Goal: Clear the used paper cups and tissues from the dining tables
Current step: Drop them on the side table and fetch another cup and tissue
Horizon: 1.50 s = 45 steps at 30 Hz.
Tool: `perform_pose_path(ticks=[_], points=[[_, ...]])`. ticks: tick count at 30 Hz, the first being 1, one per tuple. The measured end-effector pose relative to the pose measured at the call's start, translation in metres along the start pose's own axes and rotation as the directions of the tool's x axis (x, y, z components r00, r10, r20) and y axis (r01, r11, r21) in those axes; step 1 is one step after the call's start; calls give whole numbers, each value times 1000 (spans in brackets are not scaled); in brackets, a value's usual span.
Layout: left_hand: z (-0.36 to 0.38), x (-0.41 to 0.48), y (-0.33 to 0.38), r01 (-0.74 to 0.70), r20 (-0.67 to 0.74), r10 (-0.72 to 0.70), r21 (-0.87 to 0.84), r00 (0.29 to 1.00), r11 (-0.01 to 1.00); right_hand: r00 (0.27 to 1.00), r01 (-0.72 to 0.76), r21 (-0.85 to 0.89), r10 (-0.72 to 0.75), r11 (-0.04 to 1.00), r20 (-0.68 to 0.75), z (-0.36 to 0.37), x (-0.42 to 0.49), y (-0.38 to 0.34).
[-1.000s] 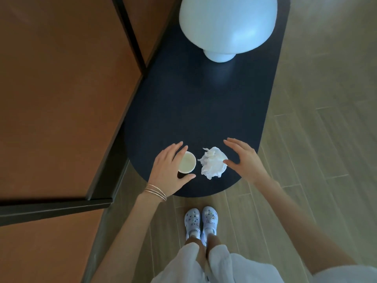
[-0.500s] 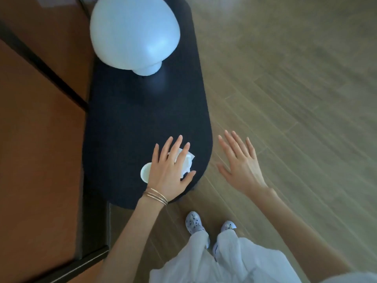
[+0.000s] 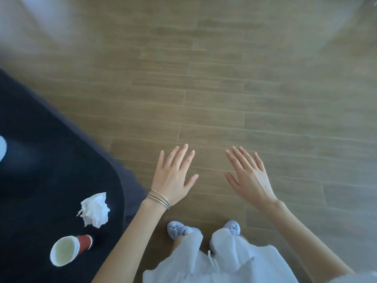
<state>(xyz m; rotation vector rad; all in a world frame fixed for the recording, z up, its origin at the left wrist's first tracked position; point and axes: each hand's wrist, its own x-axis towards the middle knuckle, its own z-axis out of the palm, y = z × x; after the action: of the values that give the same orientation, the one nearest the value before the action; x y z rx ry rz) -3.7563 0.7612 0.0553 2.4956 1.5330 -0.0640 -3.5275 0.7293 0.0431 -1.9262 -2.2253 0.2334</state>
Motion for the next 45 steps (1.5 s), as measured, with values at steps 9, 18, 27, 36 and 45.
perform_pose_path(ticks=[9, 18, 27, 36, 45], points=[[-10, 118, 197, -410, 27, 409, 48, 912, 911, 898, -433, -11, 430, 901, -89, -78, -122, 168], [-22, 183, 388, -745, -51, 745, 24, 665, 666, 642, -722, 54, 698, 689, -318, -155, -217, 266], [-11, 262, 542, -916, -5, 918, 60, 397, 397, 391, -892, 104, 865, 441, -315, -171, -257, 361], [-16, 351, 700, -988, 75, 987, 68, 144, 139, 198, -956, 134, 911, 260, -361, -221, -273, 477], [-4, 373, 852, -1000, 42, 999, -12, 2, 2, 12, -966, 219, 870, 137, -492, -260, -327, 579]])
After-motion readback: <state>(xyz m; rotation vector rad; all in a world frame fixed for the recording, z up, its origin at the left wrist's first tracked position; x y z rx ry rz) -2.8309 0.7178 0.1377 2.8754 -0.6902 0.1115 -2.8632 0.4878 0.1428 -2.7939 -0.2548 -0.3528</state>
